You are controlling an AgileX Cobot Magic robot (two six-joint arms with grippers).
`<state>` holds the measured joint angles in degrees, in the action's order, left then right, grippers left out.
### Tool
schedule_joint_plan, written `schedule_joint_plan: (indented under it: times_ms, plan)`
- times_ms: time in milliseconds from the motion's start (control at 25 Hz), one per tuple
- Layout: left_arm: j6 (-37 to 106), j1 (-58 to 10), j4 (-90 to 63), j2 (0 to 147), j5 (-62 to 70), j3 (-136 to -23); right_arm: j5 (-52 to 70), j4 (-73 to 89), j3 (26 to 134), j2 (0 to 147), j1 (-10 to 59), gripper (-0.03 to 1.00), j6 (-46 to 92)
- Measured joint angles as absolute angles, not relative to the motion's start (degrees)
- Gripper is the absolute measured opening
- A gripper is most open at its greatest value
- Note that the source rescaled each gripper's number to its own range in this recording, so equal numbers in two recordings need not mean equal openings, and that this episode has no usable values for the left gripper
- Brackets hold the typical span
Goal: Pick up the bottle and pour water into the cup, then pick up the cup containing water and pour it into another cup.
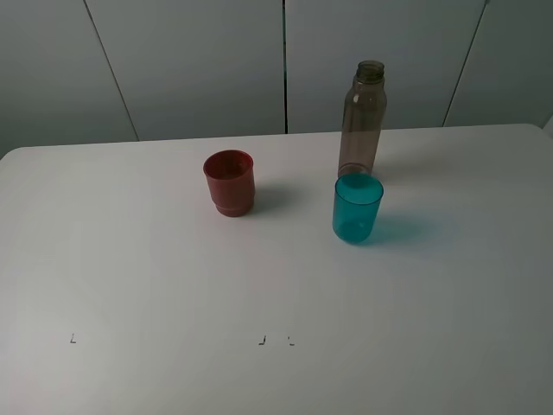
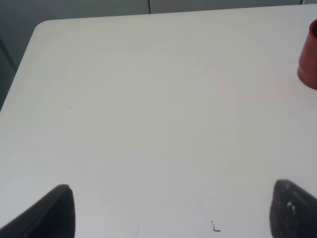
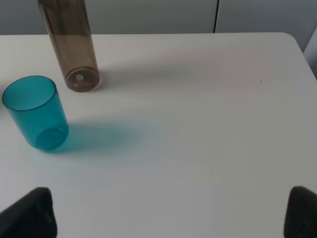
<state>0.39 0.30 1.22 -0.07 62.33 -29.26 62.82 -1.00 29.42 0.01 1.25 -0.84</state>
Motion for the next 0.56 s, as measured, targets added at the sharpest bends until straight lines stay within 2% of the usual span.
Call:
schedule_joint_plan:
  times_ms: [560]
  plan:
    - [0.4, 0.3, 1.2, -0.1, 62.3, -29.3, 62.8, -1.0, 29.4, 0.0, 1.3, 1.0, -0.8]
